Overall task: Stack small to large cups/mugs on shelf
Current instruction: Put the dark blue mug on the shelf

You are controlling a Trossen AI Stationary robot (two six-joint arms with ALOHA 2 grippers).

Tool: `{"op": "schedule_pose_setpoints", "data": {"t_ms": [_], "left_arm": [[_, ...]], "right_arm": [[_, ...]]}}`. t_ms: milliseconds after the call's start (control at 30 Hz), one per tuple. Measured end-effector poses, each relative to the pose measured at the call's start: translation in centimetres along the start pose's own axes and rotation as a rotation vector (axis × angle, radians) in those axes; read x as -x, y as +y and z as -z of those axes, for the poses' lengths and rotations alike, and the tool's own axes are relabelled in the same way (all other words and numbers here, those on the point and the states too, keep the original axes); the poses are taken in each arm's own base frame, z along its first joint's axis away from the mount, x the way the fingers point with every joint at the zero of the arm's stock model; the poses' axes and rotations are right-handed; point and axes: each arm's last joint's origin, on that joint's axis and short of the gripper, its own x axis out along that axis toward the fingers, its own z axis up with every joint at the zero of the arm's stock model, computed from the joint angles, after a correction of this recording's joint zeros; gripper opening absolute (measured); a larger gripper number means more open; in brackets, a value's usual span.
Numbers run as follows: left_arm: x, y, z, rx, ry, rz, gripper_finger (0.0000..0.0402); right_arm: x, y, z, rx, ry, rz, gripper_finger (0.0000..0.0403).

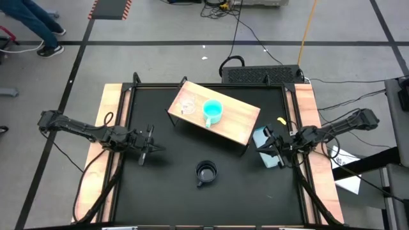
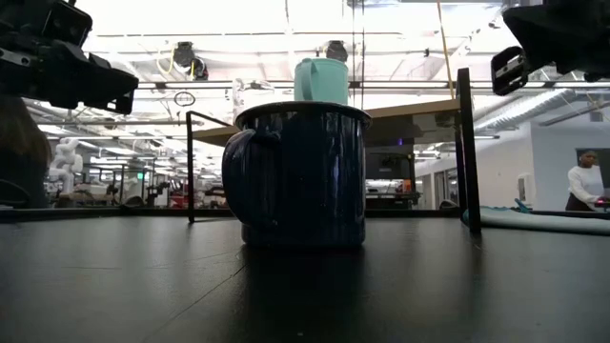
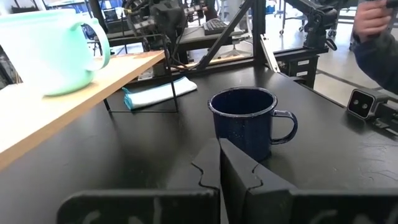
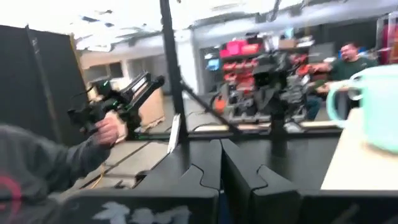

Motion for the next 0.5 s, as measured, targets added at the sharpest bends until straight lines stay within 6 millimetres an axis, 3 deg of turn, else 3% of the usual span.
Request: {"op": "schedule_pose_setpoints", "data": {"t_ms": [100,500], "left_arm": [[0.0,0.0,0.0,0.002,0.003,0.0,0.0001],[0.0,0.0,0.1,0.014,0.015,0.002,0.0004]], "right_arm": [[-0.4,0.1,0.6,0.008,0.084,-0.046,0.0],[-5.3,1.6,-2.7,0.125,0.177,-0.103,0.0]]}}
